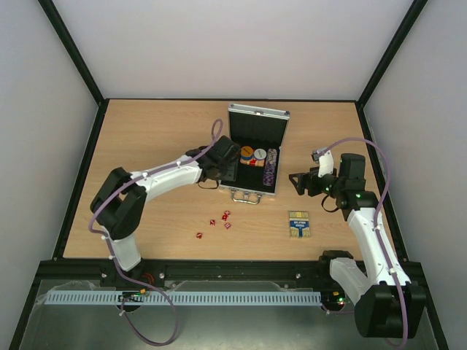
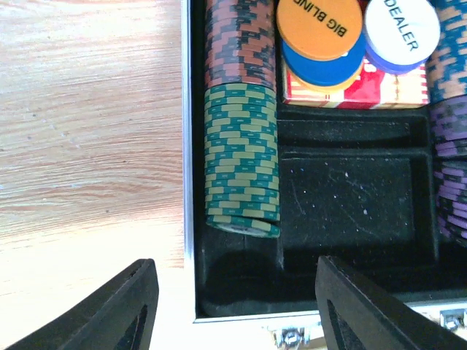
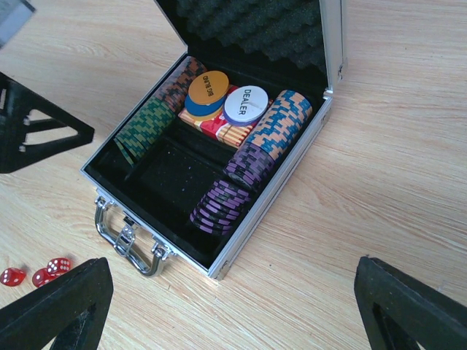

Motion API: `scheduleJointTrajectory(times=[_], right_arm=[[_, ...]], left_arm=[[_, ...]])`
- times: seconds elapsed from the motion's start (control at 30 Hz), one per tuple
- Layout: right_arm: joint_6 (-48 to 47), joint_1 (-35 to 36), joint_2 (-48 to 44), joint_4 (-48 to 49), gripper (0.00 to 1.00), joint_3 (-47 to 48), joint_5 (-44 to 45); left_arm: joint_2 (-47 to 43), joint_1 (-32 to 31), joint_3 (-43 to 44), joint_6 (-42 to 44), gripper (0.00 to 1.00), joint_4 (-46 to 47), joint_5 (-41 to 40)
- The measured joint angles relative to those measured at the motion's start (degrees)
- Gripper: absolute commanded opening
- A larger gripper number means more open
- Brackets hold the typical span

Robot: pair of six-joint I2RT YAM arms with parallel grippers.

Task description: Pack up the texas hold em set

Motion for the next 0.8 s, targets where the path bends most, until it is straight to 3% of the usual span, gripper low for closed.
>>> scheduleJointTrajectory(times=[0.2,0.8], right_arm=[[0.0,0.0,0.0,0.0,0.92,0.0,0.0],[-0.04,0.0,0.0,0.0,0.92,0.0,0.0]], left_arm=[[-3.41,1.92,-1.68,5.53,0.63,-0.35,4.02],[4.81,5.38,-0.11,9.42,0.63,-1.01,12.46]])
